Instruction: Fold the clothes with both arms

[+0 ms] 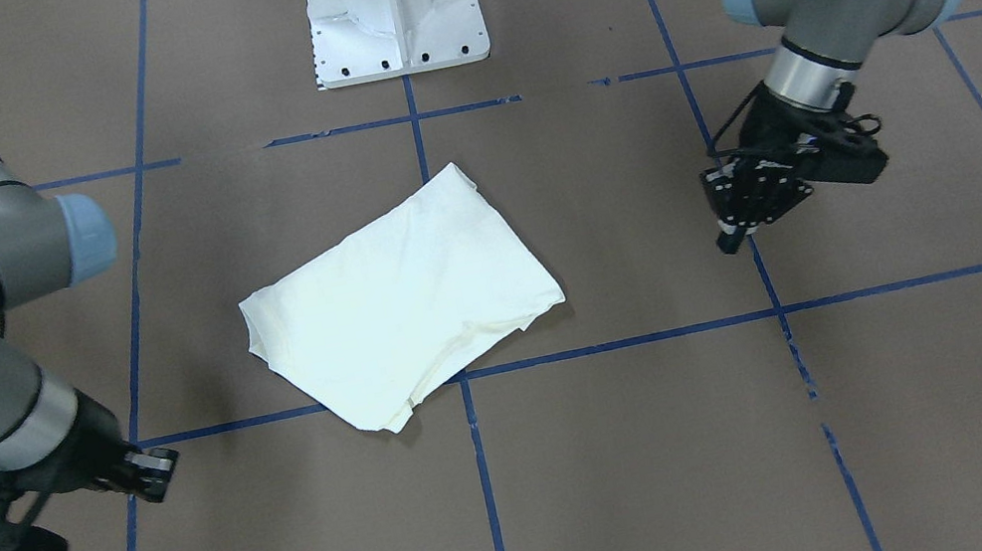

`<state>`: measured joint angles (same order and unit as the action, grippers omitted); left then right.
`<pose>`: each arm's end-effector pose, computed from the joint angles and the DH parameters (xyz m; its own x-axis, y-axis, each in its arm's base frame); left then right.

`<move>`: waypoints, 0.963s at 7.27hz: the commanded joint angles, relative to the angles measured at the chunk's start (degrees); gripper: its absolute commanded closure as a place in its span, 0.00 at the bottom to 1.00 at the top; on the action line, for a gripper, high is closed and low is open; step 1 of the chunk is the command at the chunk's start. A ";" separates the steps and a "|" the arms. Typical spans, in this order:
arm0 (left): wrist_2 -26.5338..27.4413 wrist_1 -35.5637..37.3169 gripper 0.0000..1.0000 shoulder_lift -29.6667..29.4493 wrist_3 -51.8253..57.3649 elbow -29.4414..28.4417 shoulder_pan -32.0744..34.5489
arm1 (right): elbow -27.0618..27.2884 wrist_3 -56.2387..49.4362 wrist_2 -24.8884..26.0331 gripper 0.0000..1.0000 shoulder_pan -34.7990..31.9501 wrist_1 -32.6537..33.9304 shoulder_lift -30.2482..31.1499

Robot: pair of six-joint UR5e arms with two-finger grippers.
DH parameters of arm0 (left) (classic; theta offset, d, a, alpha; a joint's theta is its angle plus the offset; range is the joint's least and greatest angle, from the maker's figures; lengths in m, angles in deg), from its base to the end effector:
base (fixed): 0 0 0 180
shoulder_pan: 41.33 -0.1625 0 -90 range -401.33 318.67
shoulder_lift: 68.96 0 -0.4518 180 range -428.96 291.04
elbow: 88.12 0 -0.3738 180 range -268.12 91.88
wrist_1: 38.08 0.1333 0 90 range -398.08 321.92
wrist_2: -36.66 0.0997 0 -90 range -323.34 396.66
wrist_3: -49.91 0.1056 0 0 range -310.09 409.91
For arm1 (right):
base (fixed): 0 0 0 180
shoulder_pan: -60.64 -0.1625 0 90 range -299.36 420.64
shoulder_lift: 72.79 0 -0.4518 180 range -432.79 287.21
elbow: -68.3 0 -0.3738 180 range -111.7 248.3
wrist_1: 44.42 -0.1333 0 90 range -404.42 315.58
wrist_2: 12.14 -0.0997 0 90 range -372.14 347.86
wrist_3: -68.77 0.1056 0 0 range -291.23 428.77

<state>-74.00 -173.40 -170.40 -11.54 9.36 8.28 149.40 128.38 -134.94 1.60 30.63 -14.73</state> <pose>0.2998 -0.5006 0.4373 0.4896 0.1147 -0.8644 0.3106 0.9034 0.2957 -0.3032 -0.6533 0.4082 0.6276 0.2196 0.7469 -0.2687 0.9615 -0.0569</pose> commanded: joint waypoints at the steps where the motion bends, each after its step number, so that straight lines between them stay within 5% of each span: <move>1: -8.39 1.53 1.00 6.67 21.79 -0.36 14.83 | 7.39 -19.10 -5.14 1.00 -10.08 3.08 11.33; 2: -12.78 6.86 1.00 8.09 32.60 0.50 22.91 | 8.02 -28.49 -9.26 1.00 -15.87 3.26 15.99; 3: -16.57 13.87 1.00 8.97 43.49 1.21 29.52 | 11.59 -33.89 -11.22 0.53 -18.72 3.09 22.38; 4: -17.21 24.03 0.83 9.50 53.00 0.52 35.50 | 18.94 -35.08 -11.33 0.01 -19.79 2.91 31.41; 5: -19.48 35.19 0.01 9.51 59.53 2.43 38.95 | 22.84 -37.79 -13.42 0.00 -20.24 3.26 35.85; 7: -20.03 37.76 0.00 11.79 62.58 3.51 38.81 | 23.49 -38.17 -13.44 0.00 -17.97 6.22 35.29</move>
<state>-93.41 -138.38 -159.62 48.17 12.67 46.38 171.80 90.89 -148.04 -17.56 34.53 20.02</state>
